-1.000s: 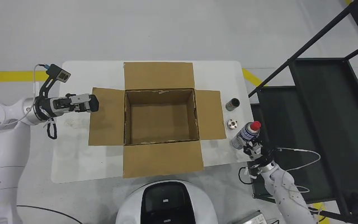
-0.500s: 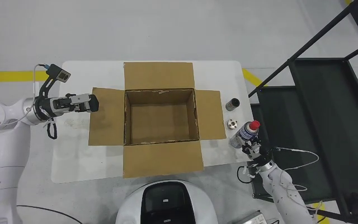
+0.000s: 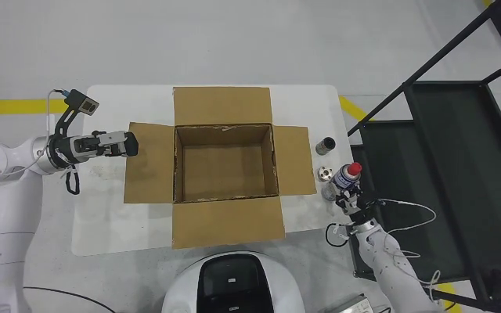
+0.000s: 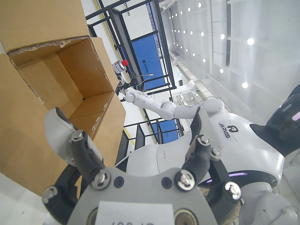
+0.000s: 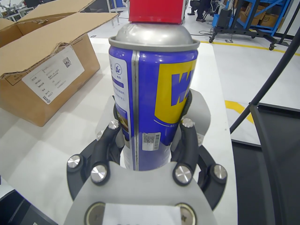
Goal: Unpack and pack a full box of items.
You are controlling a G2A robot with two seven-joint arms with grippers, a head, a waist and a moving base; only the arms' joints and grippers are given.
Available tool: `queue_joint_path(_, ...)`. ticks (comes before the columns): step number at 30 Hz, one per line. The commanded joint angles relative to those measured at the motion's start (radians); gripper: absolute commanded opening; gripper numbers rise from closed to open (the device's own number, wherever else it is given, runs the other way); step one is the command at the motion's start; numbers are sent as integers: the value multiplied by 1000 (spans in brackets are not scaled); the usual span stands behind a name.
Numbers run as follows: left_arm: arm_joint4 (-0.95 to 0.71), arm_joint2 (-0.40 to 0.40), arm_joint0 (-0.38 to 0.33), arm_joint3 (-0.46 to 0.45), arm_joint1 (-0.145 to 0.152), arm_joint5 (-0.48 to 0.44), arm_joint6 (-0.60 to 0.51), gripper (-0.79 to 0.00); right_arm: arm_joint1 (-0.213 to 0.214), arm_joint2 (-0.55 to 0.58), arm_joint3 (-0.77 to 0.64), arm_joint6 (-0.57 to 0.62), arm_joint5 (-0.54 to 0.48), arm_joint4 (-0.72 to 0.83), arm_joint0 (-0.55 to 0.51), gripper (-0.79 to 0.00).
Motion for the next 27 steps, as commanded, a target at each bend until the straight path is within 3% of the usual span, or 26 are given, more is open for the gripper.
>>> queue_joint_path(1,0,0,0,0,0,0,0,0,-3,-12,25,-10,13,-3,15,-785)
queue_joint_path(3,0,0,0,0,0,0,0,0,-6,-23,47,-21,21,-5,27,-767)
queue_joint_path(5,0,0,0,0,0,0,0,0,-7,-34,66,-35,28,-10,34,-486)
queue_joint_path(6,0,0,0,0,0,0,0,0,-8,-37,74,-45,32,-13,36,-403)
queue_joint_path(7,0,0,0,0,0,0,0,0,-8,-41,82,-53,32,-16,37,-46)
queue_joint_path(8,0,0,0,0,0,0,0,0,-7,-44,89,-61,32,-17,38,0)
queue_joint_path(21,0,0,0,0,0,0,0,0,22,-33,74,-194,-9,-43,-58,0)
queue_joint_path(27,0,0,0,0,0,0,0,0,44,9,27,-182,-25,-16,-121,0)
